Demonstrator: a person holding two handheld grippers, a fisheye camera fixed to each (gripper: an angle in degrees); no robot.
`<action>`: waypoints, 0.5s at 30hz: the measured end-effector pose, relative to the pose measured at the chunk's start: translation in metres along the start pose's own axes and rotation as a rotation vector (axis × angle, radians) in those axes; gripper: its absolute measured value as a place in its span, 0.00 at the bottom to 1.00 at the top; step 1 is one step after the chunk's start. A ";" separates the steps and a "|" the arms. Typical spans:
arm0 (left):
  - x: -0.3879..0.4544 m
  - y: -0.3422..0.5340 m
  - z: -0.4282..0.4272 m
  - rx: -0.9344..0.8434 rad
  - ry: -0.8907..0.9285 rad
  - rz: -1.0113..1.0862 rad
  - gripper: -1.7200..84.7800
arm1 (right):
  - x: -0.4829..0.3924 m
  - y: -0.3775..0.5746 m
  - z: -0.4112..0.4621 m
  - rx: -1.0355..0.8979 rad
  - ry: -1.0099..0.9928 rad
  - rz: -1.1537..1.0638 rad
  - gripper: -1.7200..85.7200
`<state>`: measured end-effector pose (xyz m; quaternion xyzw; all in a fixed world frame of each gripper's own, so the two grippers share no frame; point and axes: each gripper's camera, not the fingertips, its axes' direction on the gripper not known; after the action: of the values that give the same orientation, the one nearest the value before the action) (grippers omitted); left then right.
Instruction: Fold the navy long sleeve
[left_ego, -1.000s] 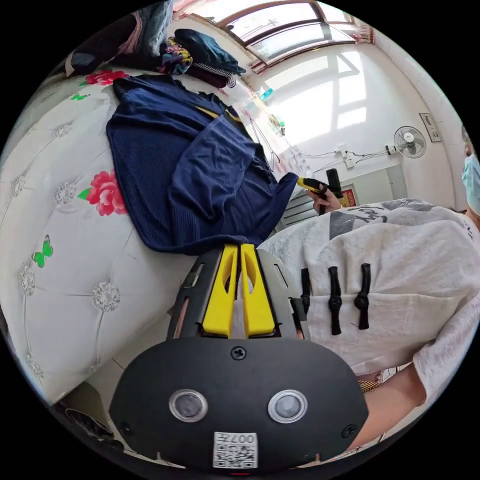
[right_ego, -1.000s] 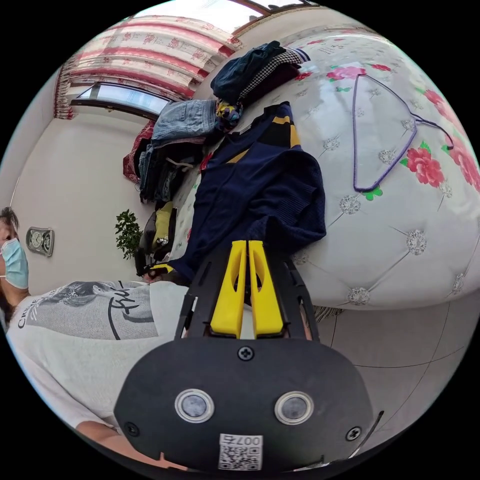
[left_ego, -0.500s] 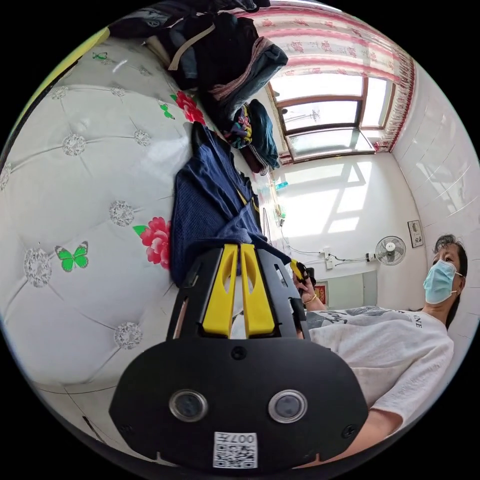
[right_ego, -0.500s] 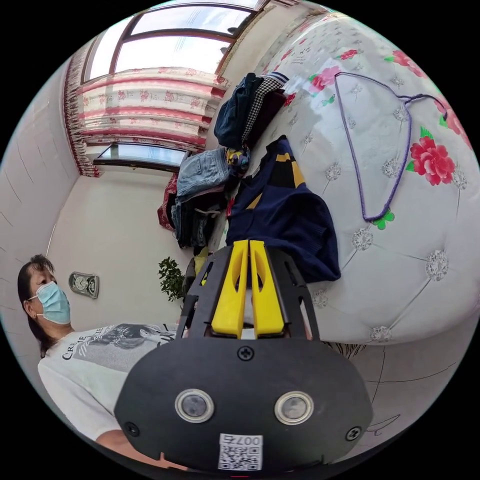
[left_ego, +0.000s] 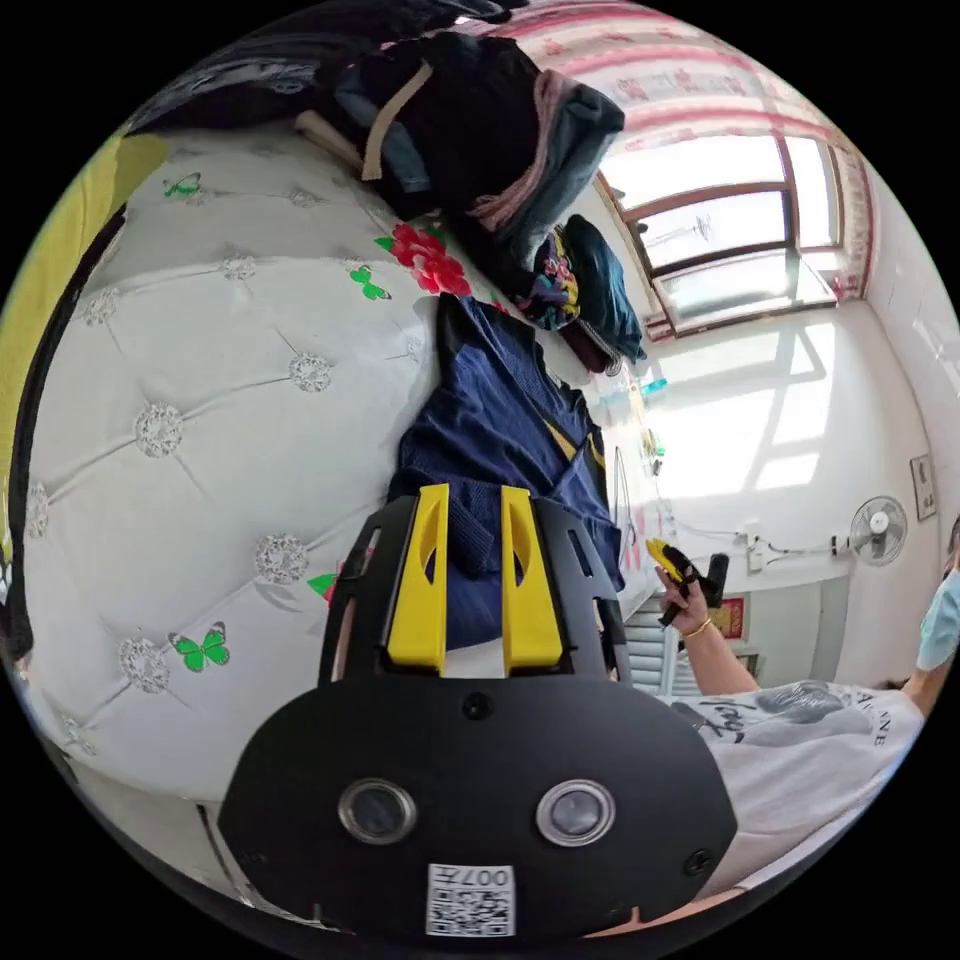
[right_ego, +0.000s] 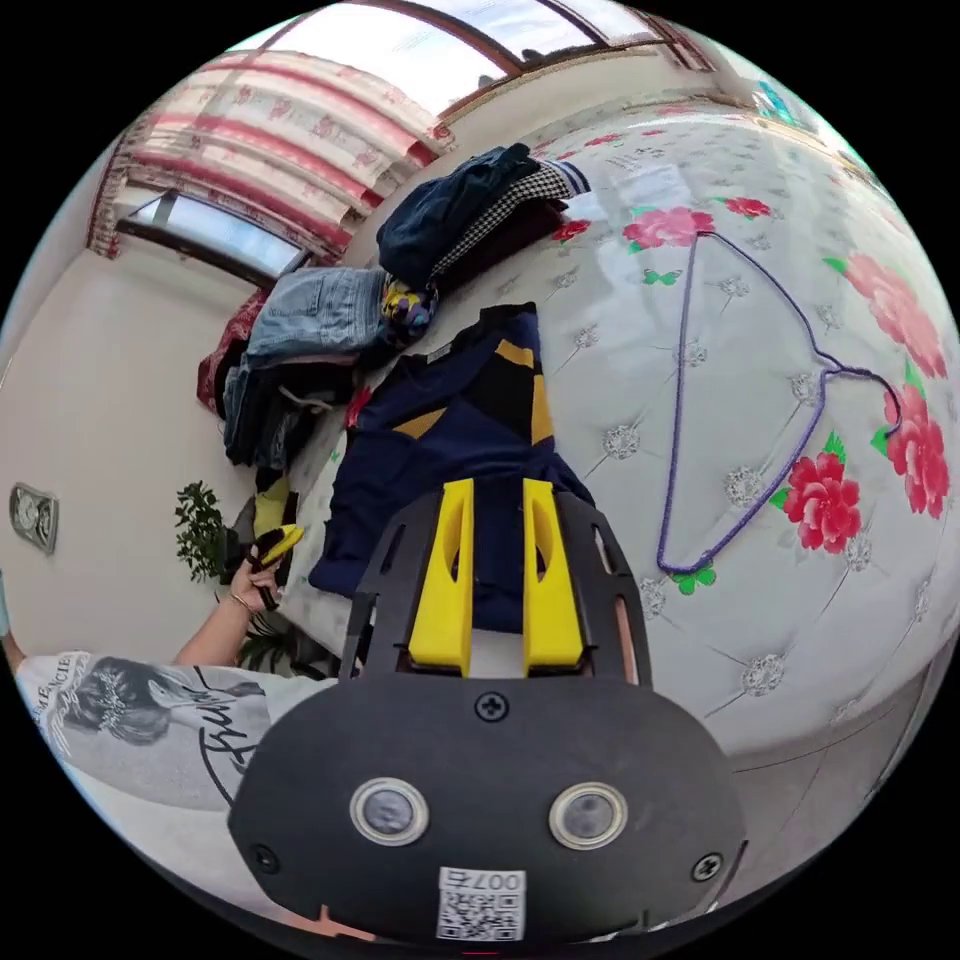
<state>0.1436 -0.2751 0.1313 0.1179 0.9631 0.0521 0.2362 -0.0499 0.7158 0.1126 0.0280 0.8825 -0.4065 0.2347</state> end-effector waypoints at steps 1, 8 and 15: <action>0.007 0.002 0.003 -0.022 -0.028 0.029 0.11 | -0.007 0.002 0.006 -0.027 0.029 -0.037 0.04; 0.033 0.000 0.071 -0.245 -0.190 0.104 0.08 | -0.037 0.007 0.087 -0.271 0.202 -0.132 0.03; 0.030 -0.027 0.058 -0.251 -0.028 0.042 0.02 | -0.044 -0.017 0.076 -0.258 0.108 -0.135 0.02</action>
<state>0.1397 -0.2916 0.0629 0.1084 0.9429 0.1753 0.2616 0.0146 0.6551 0.1008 -0.0401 0.9386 -0.3027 0.1605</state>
